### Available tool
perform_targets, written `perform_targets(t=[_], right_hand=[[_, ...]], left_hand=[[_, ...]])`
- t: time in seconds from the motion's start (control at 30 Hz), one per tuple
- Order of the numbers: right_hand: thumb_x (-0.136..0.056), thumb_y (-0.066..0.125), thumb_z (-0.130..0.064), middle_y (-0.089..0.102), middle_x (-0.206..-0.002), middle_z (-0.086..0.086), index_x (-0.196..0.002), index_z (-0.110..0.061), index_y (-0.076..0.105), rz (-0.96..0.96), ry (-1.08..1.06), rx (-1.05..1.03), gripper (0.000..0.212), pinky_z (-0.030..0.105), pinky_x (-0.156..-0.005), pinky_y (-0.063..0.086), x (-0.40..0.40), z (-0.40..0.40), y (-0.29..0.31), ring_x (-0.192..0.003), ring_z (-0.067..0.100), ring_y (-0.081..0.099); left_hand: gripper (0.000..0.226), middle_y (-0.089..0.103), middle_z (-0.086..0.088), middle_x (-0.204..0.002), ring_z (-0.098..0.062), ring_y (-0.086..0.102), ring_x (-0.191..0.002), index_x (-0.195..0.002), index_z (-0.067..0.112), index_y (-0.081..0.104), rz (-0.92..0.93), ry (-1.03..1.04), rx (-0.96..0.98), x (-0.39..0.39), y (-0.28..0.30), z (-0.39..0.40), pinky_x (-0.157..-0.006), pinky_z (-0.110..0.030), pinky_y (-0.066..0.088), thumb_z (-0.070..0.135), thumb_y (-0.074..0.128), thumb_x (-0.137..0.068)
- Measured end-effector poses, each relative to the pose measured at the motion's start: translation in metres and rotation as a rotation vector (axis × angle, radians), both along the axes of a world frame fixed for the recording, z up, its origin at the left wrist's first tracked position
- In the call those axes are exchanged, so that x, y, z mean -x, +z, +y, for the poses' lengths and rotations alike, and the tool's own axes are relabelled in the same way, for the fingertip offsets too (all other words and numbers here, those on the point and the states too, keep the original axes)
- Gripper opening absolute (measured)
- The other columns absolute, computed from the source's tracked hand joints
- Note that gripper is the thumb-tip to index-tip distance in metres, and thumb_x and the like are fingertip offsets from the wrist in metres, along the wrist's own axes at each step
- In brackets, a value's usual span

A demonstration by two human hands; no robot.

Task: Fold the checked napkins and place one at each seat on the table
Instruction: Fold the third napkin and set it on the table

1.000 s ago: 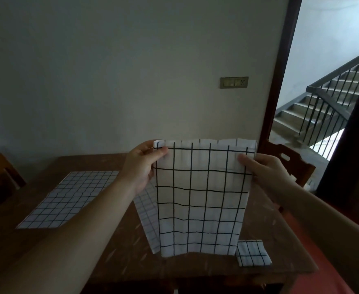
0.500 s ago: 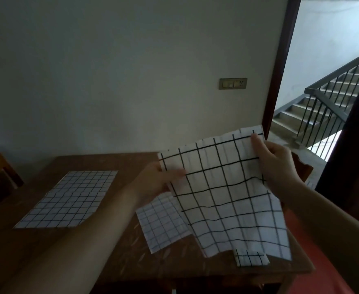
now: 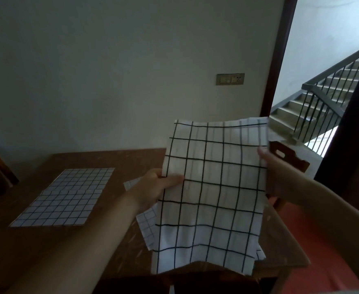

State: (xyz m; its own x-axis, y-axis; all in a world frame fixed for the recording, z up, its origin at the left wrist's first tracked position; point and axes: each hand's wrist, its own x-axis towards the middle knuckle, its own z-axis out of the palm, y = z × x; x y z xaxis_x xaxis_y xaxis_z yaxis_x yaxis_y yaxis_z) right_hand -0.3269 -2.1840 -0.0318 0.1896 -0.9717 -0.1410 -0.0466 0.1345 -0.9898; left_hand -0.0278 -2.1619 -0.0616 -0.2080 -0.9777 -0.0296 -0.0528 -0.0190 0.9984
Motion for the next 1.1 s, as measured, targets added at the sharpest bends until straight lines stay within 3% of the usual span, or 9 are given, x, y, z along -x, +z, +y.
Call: perform_targets(t=[0.1,0.2,0.33,0.5,0.63,0.73,0.9,1.0,1.1], right_hand=[[-0.072,0.064,-0.035,0.064,-0.102,0.022,-0.105,-0.004,0.062,0.279,0.184,-0.023,0.045,0.043,-0.08,0.055,0.002,0.007,-0.024,-0.093,0.033,0.064],[-0.079,0.067,-0.021,0.068,-0.109,0.023,-0.108,0.001,0.064,0.206,0.104,-0.03,0.036,0.04,-0.081,0.058,-0.002,0.004,-0.034,-0.097,0.033,0.068],[-0.09,0.062,-0.016,0.071,-0.102,0.019,-0.102,-0.002,0.068,0.248,0.022,0.035,0.019,0.031,-0.069,0.059,-0.006,0.001,-0.039,-0.089,0.027,0.071],[-0.091,0.06,-0.026,0.074,-0.098,0.007,-0.099,-0.015,0.073,0.269,-0.049,0.159,0.018,0.046,-0.091,0.055,-0.008,0.002,-0.053,-0.094,0.022,0.071],[-0.093,0.059,-0.021,0.074,-0.097,0.003,-0.097,-0.017,0.072,0.276,-0.111,0.211,0.014,0.047,-0.092,0.053,-0.01,0.003,-0.058,-0.094,0.02,0.07],[-0.092,0.06,-0.018,0.073,-0.096,0.0,-0.095,-0.02,0.072,0.234,-0.198,0.244,0.013,0.038,-0.086,0.053,-0.011,0.003,-0.059,-0.094,0.017,0.068],[-0.089,0.064,-0.015,0.07,-0.092,-0.002,-0.095,-0.02,0.068,0.193,-0.284,0.28,0.009,0.02,-0.067,0.045,-0.013,0.004,-0.06,-0.086,0.011,0.066],[-0.083,0.072,-0.013,0.069,-0.092,-0.004,-0.112,-0.021,0.056,0.163,-0.37,0.263,0.034,0.022,-0.067,0.049,-0.012,0.004,-0.061,-0.084,0.009,0.067],[-0.081,0.073,-0.013,0.071,-0.092,-0.002,-0.117,-0.025,0.054,0.143,-0.363,0.246,0.042,0.021,-0.064,0.05,-0.009,0.005,-0.06,-0.081,0.008,0.068]], left_hand=[[0.014,0.075,0.0,-0.082,-0.011,0.071,-0.08,-0.088,0.01,0.071,0.023,0.131,0.006,0.0,-0.001,0.0,-0.069,-0.021,0.051,0.023,0.064,-0.089],[0.017,0.075,0.001,-0.085,-0.006,0.071,-0.075,-0.091,0.013,0.07,-0.047,0.131,-0.064,-0.005,-0.003,-0.002,-0.062,-0.019,0.05,0.027,0.062,-0.092],[0.017,0.077,-0.001,-0.085,-0.009,0.073,-0.075,-0.101,0.008,0.065,-0.055,0.1,-0.159,-0.012,-0.008,-0.002,-0.057,-0.018,0.054,0.008,0.069,-0.085],[0.02,0.07,0.005,-0.056,0.002,0.064,-0.047,-0.075,0.012,0.055,0.005,0.209,-0.202,-0.007,-0.013,-0.004,-0.045,-0.013,0.05,0.001,0.067,-0.086],[0.011,0.071,-0.006,-0.086,-0.017,0.066,-0.08,-0.086,0.013,0.063,0.068,0.307,-0.224,-0.011,-0.016,-0.009,-0.072,-0.029,0.05,0.004,0.07,-0.085],[0.021,0.068,-0.01,-0.091,-0.021,0.063,-0.08,-0.104,0.007,0.067,0.061,0.38,-0.256,-0.012,-0.017,-0.012,-0.068,-0.031,0.052,0.008,0.072,-0.084],[0.016,0.071,-0.008,-0.098,-0.022,0.065,-0.092,-0.092,0.013,0.071,-0.04,0.493,-0.178,-0.012,-0.022,-0.018,-0.072,-0.031,0.052,0.019,0.078,-0.079],[0.017,0.071,0.0,-0.101,-0.017,0.062,-0.101,-0.093,0.016,0.074,-0.055,0.532,-0.082,-0.005,-0.017,-0.02,-0.091,-0.035,0.046,0.025,0.077,-0.08],[0.023,0.069,0.006,-0.109,-0.01,0.058,-0.106,-0.102,0.017,0.074,0.011,0.549,0.053,0.0,-0.009,-0.018,-0.092,-0.028,0.035,0.021,0.076,-0.08]])
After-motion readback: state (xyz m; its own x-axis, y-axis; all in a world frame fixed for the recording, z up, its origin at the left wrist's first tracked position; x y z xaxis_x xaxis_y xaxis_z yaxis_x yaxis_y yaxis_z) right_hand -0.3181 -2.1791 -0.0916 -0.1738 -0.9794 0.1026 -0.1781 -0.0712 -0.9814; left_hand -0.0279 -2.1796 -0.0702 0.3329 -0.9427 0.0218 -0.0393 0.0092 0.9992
